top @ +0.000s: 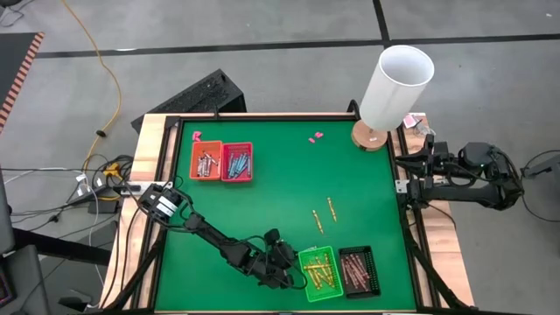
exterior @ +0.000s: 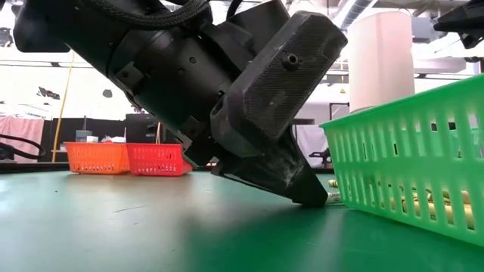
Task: Sort crayons
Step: Put the black crayon into the orange bin
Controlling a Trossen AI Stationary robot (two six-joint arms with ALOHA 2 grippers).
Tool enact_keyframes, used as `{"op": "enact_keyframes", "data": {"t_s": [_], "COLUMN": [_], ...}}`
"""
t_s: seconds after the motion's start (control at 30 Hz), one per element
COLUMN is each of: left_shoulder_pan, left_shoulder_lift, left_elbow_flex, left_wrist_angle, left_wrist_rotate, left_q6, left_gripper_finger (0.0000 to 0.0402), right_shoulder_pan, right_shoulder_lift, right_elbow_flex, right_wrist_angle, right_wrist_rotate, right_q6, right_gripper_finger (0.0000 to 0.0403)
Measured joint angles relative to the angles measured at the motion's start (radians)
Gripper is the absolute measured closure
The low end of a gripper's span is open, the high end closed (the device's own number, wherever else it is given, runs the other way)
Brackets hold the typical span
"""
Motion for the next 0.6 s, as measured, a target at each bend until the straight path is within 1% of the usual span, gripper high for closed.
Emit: {"op": "enact_keyframes", "data": {"t_s": [0.17, 0.37, 0.6], "left_shoulder_pan": [0.000, 0.001, 0.002], "left_shoulder_lift": [-0.007, -0.031, -0.103], "left_elbow_flex": [0.008, 0.014, 0.014], "left_wrist_angle": [-0.011, -0.029, -0.158], "left_wrist_rotate": [-0.009, -0.032, -0.115], "left_q6": [-0.005, 0.003, -0.040], "left_gripper_finger": [0.0398, 0.0398, 0.0398], "right_shoulder_pan": [0.000, 0.000, 0.000], "right_shoulder_lift": [0.000, 0.000, 0.000], "right_elbow_flex": [0.000, 0.000, 0.000], "right_wrist_angle": [0.000, 0.000, 0.000], "right_wrist_rotate": [0.000, 0.000, 0.000], "right_q6": [0.000, 0.000, 0.000], "right_gripper_finger": [0.0335, 0.0335, 0.0335]}}
